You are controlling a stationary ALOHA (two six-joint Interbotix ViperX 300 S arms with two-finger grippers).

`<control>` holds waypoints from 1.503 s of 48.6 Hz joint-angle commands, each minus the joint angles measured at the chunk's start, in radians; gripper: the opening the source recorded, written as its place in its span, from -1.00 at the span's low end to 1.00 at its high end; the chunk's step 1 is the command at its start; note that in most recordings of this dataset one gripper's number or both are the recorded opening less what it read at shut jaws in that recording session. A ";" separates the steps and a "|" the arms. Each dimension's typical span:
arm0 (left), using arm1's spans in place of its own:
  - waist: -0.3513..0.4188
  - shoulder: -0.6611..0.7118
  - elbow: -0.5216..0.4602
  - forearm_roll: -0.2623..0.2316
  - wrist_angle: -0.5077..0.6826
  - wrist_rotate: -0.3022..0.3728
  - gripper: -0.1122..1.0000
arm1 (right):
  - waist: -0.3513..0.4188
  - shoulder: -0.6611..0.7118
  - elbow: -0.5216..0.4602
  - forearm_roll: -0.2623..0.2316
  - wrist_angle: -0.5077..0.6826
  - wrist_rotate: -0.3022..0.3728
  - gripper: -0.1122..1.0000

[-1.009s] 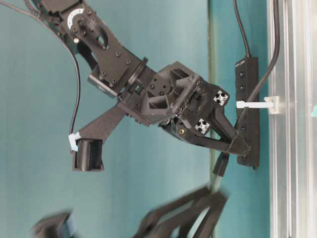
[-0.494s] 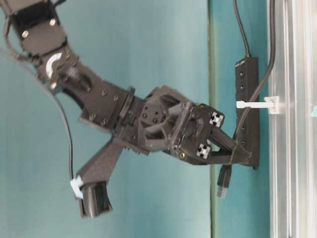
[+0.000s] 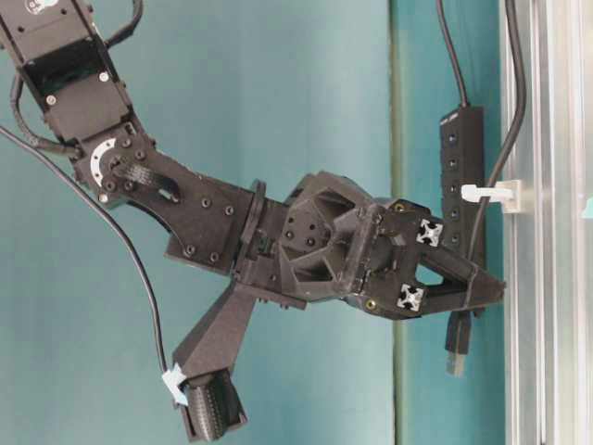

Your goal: Pass the USB cable through three rings with both arms.

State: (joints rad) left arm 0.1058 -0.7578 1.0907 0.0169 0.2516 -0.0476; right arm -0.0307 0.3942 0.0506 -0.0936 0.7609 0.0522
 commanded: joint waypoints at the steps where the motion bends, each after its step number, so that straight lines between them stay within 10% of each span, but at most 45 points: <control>1: 0.002 0.012 -0.018 0.002 -0.011 -0.003 0.44 | 0.009 0.006 -0.035 0.029 0.012 -0.034 -0.92; 73: 0.002 -0.058 0.029 0.002 0.063 -0.051 0.42 | -0.012 0.153 -0.218 0.130 0.063 -0.115 -0.92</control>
State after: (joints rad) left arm 0.1058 -0.8145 1.1290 0.0169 0.3191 -0.0966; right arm -0.0476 0.5476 -0.1580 0.0291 0.8376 -0.0552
